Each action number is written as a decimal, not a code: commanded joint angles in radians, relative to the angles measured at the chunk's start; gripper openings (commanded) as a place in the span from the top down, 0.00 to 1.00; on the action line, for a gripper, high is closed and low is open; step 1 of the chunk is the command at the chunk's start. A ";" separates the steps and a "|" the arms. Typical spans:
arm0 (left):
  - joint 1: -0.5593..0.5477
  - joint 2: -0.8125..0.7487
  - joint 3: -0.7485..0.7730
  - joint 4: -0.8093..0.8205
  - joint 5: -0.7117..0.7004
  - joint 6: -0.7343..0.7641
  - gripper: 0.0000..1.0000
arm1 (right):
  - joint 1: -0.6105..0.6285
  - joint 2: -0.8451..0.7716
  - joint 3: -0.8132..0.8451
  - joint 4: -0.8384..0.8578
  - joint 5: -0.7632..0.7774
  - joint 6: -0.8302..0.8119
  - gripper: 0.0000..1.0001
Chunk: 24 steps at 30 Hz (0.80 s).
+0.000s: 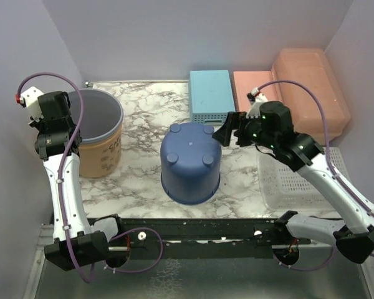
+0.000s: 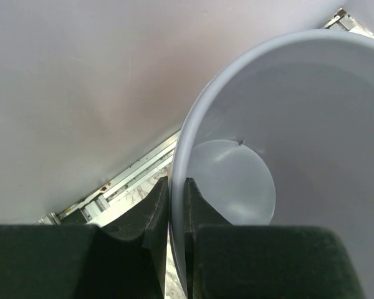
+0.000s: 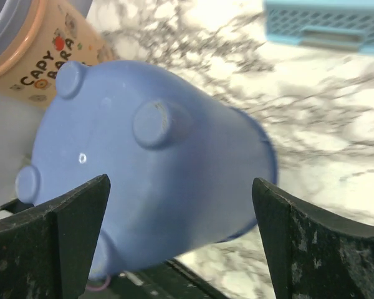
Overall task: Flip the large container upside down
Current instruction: Move the multiple containers to the center of the board.
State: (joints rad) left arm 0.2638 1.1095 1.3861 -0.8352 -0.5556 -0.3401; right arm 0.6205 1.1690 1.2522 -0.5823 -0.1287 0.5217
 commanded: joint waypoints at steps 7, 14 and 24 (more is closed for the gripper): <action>0.008 -0.098 -0.113 0.047 0.094 -0.032 1.00 | -0.001 -0.519 -0.372 0.103 -0.136 -0.220 0.04; 0.008 -0.181 -0.190 0.080 0.092 -0.058 0.68 | 0.000 -0.650 -0.557 0.223 -0.412 -0.209 0.08; 0.007 -0.215 -0.085 0.055 0.025 -0.055 0.10 | 0.001 -0.565 -0.624 0.259 -0.422 -0.221 0.13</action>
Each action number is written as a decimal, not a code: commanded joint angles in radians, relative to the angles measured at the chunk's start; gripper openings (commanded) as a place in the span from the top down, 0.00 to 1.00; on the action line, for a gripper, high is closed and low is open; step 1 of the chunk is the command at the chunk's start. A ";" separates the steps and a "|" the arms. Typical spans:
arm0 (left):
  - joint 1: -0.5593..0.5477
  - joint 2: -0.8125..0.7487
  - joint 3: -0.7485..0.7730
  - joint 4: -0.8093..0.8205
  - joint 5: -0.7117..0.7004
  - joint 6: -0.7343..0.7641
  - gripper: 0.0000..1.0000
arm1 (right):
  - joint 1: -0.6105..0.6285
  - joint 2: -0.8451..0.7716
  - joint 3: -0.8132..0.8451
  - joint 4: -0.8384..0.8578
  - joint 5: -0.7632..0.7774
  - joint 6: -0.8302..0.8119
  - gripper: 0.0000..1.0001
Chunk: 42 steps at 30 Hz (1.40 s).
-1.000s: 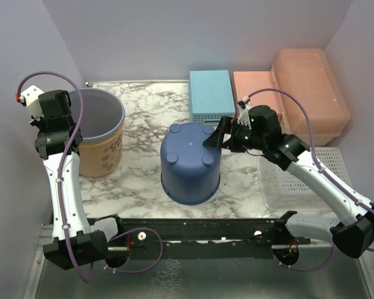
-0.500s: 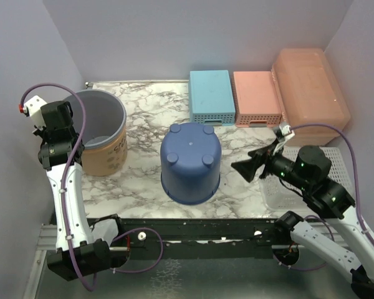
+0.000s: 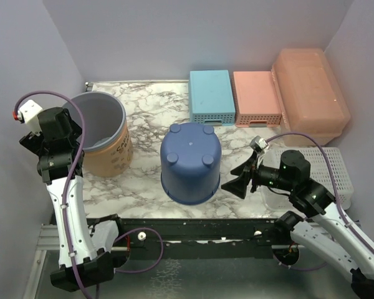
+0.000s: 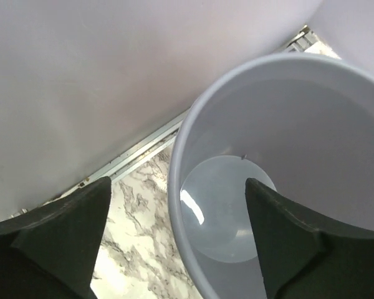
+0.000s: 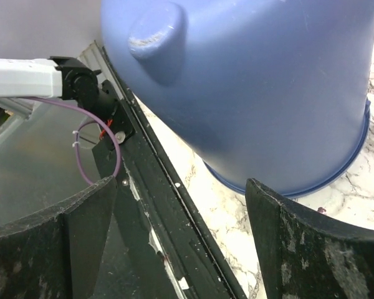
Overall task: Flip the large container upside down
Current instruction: Move the multiple containers to the center of the board.
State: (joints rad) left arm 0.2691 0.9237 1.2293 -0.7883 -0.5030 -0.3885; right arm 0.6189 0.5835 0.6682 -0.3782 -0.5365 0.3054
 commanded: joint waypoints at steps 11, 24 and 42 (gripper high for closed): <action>0.002 -0.077 0.146 0.206 0.615 -0.092 0.04 | 0.084 0.195 -0.081 0.342 0.150 0.178 0.15; -0.009 -0.023 0.142 0.379 1.038 -0.147 0.10 | 0.096 0.629 0.163 0.664 0.481 0.449 0.10; -0.052 0.038 0.082 0.382 1.129 -0.138 0.11 | 0.096 0.568 0.090 0.474 0.251 0.255 0.09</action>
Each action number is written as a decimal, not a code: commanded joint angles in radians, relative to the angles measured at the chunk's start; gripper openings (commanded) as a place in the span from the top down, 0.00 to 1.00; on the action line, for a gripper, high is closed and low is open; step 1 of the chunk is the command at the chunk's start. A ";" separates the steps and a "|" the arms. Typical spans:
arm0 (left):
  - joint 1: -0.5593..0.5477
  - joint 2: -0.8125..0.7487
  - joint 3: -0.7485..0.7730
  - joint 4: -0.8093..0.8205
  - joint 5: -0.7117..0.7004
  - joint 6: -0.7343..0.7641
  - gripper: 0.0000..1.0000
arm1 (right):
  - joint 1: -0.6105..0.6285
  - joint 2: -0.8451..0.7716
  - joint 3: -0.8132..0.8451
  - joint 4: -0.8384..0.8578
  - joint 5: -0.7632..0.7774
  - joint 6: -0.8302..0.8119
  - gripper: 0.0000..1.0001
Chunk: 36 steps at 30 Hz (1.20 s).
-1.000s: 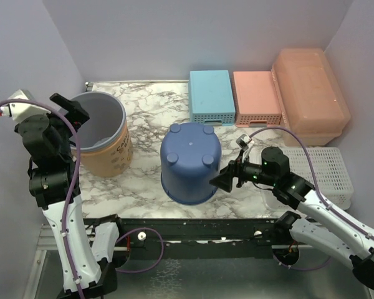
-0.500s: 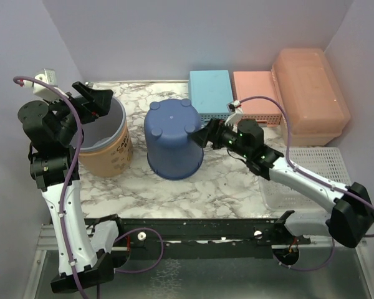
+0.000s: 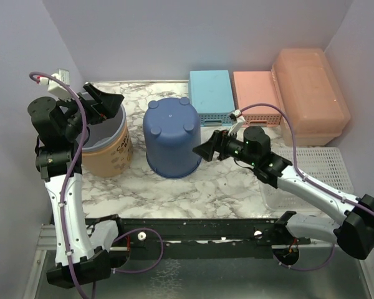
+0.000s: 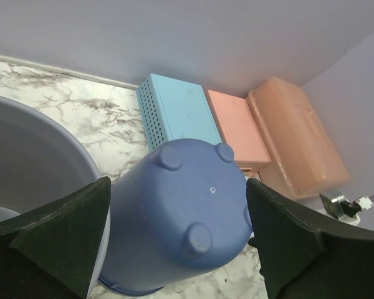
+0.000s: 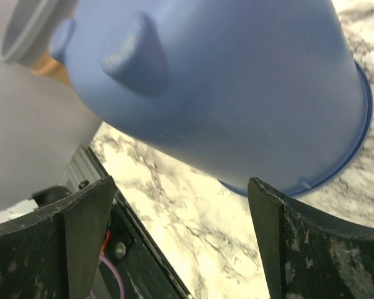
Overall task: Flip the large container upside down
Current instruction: Move the multiple containers to the center of the board.
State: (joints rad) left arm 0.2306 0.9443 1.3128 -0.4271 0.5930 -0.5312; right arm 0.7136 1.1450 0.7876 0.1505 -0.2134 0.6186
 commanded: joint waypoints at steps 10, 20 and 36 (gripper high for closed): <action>-0.019 0.009 0.022 -0.005 -0.007 0.012 0.11 | 0.003 0.301 0.266 -0.027 -0.160 -0.073 0.09; -0.020 0.019 0.062 -0.067 -0.011 0.024 0.11 | 0.024 0.507 0.479 -0.034 -0.069 -0.020 0.09; -0.399 0.167 0.127 -0.231 -0.443 0.096 0.12 | 0.319 0.304 0.278 -0.051 0.421 -0.109 0.09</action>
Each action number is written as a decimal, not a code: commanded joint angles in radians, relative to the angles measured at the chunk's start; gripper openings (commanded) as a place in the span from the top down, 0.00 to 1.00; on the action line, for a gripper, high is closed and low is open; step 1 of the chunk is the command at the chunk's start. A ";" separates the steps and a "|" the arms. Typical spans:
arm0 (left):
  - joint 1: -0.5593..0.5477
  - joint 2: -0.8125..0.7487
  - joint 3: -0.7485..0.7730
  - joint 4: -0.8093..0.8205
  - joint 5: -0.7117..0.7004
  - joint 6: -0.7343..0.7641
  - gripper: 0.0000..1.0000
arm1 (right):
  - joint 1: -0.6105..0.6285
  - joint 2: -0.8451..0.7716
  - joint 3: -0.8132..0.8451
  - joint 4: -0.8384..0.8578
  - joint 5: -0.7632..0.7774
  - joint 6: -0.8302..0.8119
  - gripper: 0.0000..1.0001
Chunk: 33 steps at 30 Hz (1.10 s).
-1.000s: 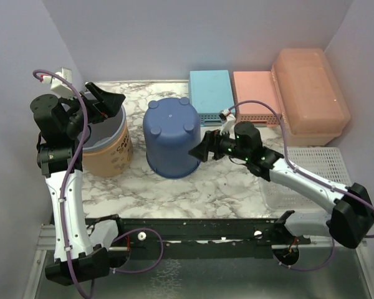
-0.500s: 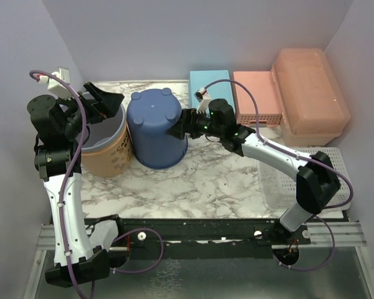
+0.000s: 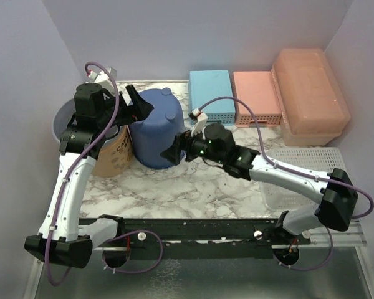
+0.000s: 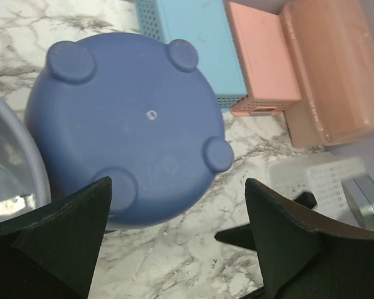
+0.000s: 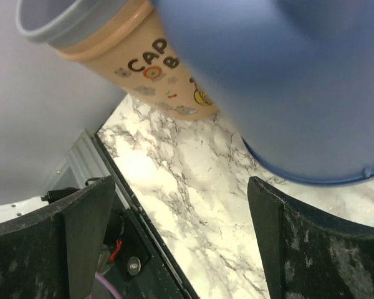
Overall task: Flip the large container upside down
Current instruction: Move the multiple containers to the center of the board.
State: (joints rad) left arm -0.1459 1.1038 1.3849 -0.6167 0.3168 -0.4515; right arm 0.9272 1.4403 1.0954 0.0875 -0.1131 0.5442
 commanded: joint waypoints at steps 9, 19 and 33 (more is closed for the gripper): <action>-0.024 -0.039 0.152 -0.203 -0.561 0.044 0.06 | 0.273 0.248 0.053 0.237 0.635 -0.065 0.09; -0.024 -0.085 0.172 -0.239 -0.684 0.078 0.01 | 0.243 0.557 0.470 -0.124 1.015 0.054 0.00; -0.025 -0.071 0.167 -0.297 -0.712 0.107 0.01 | -0.043 0.889 1.022 -0.496 0.917 0.169 0.00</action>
State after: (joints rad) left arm -0.1661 1.0416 1.5463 -0.8722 -0.3363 -0.3672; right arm 0.9302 2.2765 2.0155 -0.2687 0.7959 0.6891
